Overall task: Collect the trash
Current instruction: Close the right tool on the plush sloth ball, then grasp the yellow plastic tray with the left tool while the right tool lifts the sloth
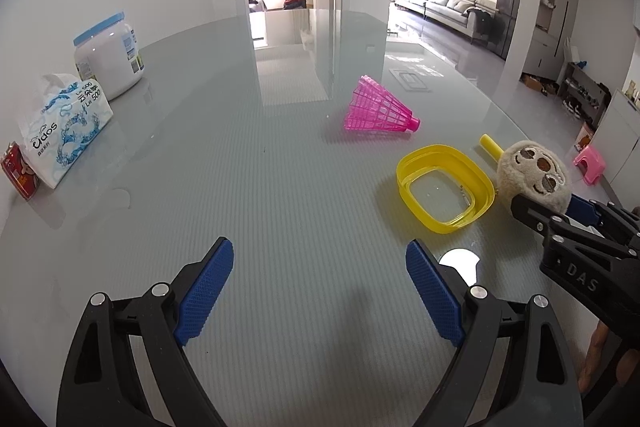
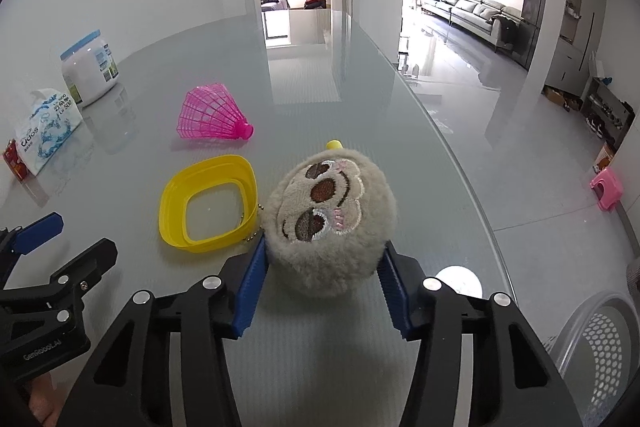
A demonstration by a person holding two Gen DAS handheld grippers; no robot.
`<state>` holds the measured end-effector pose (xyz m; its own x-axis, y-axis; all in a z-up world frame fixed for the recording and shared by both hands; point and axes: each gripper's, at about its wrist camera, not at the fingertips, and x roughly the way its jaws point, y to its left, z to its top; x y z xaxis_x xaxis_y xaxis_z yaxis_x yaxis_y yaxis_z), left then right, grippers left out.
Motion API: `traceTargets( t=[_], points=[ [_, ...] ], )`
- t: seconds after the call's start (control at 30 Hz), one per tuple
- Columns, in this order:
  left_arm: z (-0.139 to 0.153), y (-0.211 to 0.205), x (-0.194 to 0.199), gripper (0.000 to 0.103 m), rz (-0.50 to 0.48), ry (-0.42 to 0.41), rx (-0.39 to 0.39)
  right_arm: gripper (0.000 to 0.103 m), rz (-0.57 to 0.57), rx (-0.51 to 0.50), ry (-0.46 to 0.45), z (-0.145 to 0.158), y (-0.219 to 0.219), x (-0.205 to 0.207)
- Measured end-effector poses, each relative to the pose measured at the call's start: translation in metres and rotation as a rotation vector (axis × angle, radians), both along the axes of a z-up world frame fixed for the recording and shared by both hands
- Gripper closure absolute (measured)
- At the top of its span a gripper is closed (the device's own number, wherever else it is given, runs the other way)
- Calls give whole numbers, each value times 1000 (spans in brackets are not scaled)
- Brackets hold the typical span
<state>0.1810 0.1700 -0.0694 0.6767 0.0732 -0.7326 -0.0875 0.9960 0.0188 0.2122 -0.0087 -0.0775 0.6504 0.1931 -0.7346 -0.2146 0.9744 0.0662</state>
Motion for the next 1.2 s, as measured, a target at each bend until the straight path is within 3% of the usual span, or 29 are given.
traceTargets(
  t=[0.3, 0.73, 1.0, 1.2],
  points=[
    [3, -12, -3, 17, -25, -16, 1, 53, -32, 127, -24, 8, -30, -32],
    [6, -51, 9, 17, -74, 7, -54, 53, -86, 203, -80, 32, -84, -74],
    [-4, -84, 25, 17, -99, 59, -78, 53, -106, 253, -75, 33, -113, -91],
    [-16, -85, 44, 17, -56, 119, -80, 53, -117, 268, -80, 37, -124, -101]
  ],
)
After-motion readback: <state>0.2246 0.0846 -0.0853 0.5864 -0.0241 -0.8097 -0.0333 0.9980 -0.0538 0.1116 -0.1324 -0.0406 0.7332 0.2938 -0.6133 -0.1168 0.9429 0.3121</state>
